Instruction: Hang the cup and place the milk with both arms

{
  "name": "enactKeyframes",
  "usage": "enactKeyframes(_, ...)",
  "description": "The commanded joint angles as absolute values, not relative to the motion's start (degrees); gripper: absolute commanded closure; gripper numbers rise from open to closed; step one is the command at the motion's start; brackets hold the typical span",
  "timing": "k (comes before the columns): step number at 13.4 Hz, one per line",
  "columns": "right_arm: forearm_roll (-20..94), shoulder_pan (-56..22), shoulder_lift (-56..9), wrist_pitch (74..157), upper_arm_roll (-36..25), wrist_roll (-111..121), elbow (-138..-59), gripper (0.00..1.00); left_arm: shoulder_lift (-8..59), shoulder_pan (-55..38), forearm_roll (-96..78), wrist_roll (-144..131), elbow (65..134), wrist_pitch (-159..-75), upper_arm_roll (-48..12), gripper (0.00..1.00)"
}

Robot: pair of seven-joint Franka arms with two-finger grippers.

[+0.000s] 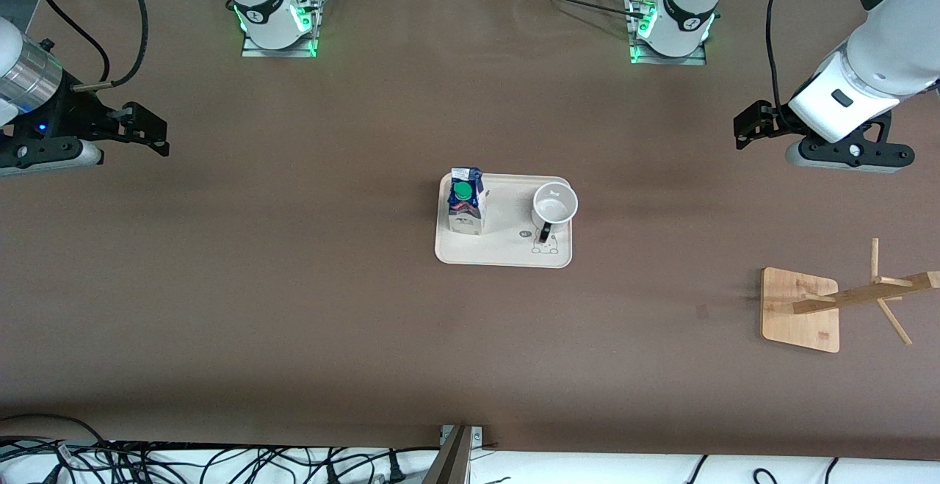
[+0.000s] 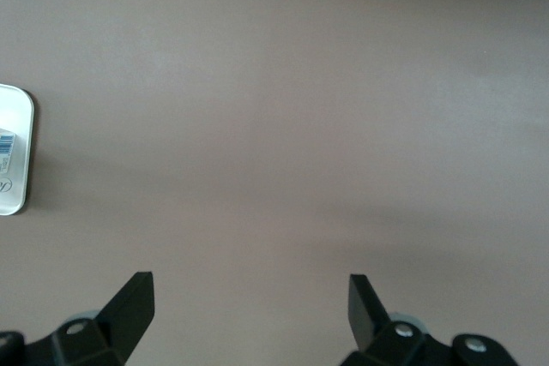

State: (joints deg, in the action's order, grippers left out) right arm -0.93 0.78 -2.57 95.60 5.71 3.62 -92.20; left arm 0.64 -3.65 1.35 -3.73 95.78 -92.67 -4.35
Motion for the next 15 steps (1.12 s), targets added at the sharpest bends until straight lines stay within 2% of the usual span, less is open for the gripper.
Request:
enactKeyframes(1, -0.79, 0.97, -2.11, 94.75, 5.71, 3.69, -91.85, 0.0, 1.41, -3.69, 1.41, -2.99, 93.87, -91.32, -4.48, 0.0)
enactKeyframes(15, -1.23, 0.97, -2.11, 95.18, 5.71, 3.78, -91.76, 0.0, 3.34, -3.78, 1.23, -2.81, 92.29, -92.28, -4.31, 0.0)
